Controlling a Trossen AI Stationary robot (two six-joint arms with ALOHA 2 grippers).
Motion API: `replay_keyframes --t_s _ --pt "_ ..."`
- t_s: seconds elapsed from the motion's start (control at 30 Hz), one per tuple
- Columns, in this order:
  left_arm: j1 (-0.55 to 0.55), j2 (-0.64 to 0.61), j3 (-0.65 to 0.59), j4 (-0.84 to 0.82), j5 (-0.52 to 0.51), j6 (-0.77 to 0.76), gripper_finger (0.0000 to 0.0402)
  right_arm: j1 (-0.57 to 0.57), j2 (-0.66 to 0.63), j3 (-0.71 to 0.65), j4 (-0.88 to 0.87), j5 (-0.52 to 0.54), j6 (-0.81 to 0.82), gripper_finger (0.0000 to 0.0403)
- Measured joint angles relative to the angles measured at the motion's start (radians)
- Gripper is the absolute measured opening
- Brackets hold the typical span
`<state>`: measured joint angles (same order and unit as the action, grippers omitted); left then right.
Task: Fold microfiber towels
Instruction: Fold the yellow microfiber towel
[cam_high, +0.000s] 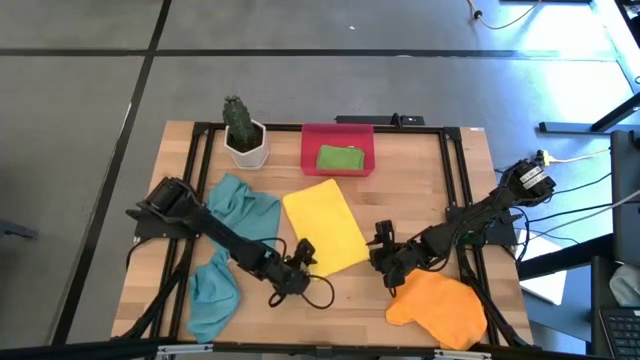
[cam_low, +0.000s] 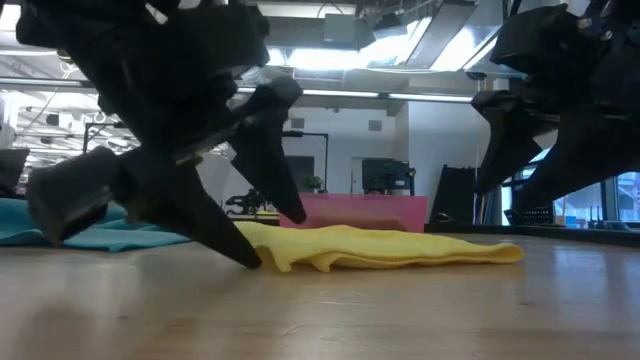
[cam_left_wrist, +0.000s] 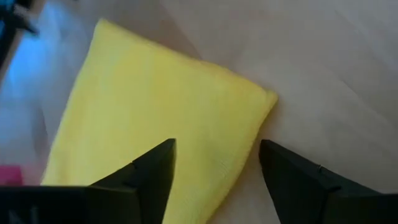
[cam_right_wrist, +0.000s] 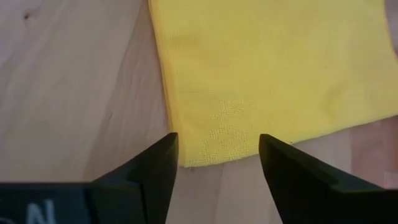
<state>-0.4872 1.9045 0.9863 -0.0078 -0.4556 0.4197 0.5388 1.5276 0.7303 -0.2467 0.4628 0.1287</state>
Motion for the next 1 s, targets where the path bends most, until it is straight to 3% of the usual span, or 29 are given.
replay_keyframes --t_s 0.37,0.7,0.87,1.0 --pt "0.026 0.080 0.002 0.224 -0.053 0.212 0.0224 0.000 0.000 0.000 0.003 0.004 0.001 0.0225" --pt "0.024 0.081 0.000 0.245 -0.055 0.225 0.0222 0.000 0.000 0.000 0.003 0.015 0.024 0.0225" --pt "0.022 0.082 0.000 0.249 -0.057 0.237 0.0195 0.000 0.000 0.000 0.003 0.015 0.024 0.0225" --pt "0.022 0.082 0.000 0.250 -0.041 0.239 0.0150 0.000 0.000 0.000 0.003 0.015 0.024 0.0225"
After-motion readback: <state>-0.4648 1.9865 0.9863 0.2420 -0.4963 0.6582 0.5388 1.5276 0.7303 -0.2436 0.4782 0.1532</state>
